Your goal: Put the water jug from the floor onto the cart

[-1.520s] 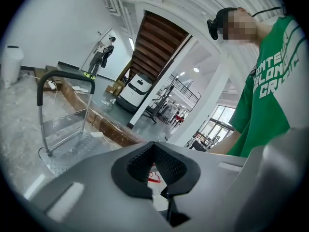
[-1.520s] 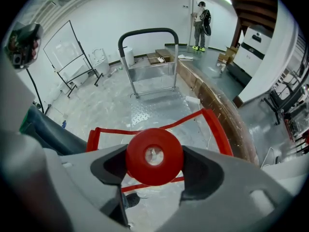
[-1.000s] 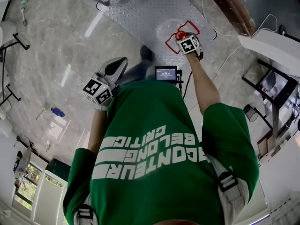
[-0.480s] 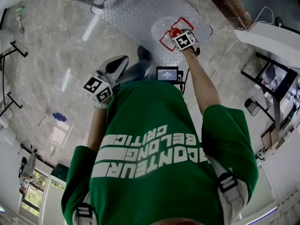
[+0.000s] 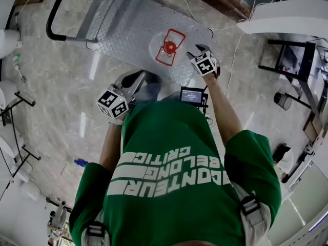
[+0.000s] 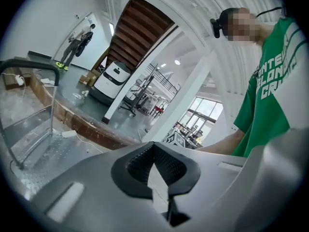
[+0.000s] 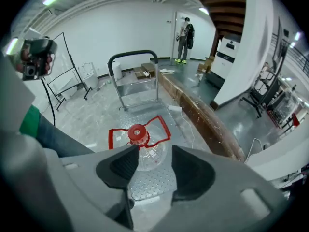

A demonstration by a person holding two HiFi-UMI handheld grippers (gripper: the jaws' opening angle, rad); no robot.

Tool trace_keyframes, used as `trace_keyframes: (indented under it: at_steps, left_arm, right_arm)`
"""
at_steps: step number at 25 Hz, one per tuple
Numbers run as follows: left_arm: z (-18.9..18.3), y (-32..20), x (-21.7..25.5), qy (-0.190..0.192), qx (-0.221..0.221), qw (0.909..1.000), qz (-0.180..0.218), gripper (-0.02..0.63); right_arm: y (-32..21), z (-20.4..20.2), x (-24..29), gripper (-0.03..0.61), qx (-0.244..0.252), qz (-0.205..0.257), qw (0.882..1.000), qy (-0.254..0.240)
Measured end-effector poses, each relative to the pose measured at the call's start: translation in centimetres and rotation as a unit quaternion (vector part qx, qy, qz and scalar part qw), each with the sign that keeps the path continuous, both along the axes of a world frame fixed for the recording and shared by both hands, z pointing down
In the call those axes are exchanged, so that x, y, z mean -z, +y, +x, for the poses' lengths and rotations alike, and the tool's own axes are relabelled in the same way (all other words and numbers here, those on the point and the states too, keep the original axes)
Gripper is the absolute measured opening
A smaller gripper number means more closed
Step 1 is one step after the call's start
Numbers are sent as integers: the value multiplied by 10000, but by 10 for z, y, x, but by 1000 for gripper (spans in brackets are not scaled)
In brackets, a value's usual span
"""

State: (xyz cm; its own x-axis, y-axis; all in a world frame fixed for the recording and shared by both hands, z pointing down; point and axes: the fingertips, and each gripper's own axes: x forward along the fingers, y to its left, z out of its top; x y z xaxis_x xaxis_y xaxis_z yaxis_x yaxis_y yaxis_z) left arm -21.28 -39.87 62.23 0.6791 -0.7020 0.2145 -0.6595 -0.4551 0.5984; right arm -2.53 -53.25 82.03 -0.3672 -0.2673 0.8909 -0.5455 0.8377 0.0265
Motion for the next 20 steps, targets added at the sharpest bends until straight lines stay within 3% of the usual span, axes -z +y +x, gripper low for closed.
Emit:
trace_keyframes:
  at_steps: [4,8,13,20]
  left_arm:
    - [43,-4,-2,29,-642,9979,51,9]
    - [96,-15,2,11,-1263,9918,215,9]
    - [164,-13,9,-32,-1912,9810,336,9]
    - [238,7,25,-216,-2390,9685,661,9]
  right_arm:
    - [31,43,40,-8,-226,149,9991,-334]
    - [55,84,70,-8,-407,320,9958,-755]
    - [94,143,106,-8,-744,568,9915,-900]
    - [120,202,152,-8,-1074,1293,9774,-1281]
